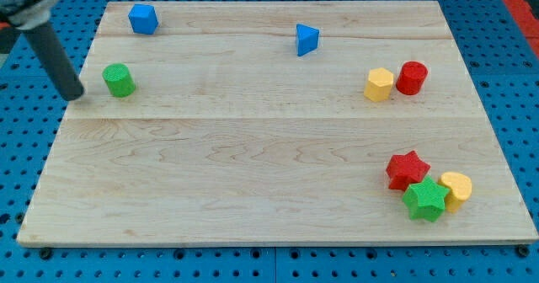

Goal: Move the green circle towards the bottom center

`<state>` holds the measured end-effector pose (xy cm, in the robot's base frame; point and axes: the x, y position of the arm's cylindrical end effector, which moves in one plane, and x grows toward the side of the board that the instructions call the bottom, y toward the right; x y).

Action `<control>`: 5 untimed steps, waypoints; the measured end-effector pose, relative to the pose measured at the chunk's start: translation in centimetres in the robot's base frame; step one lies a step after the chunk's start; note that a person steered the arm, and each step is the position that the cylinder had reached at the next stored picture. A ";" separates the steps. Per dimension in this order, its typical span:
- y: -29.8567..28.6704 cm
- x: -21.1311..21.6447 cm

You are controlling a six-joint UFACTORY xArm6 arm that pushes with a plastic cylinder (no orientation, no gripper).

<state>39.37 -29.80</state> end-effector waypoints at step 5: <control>13.4 1.4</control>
<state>40.80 -16.40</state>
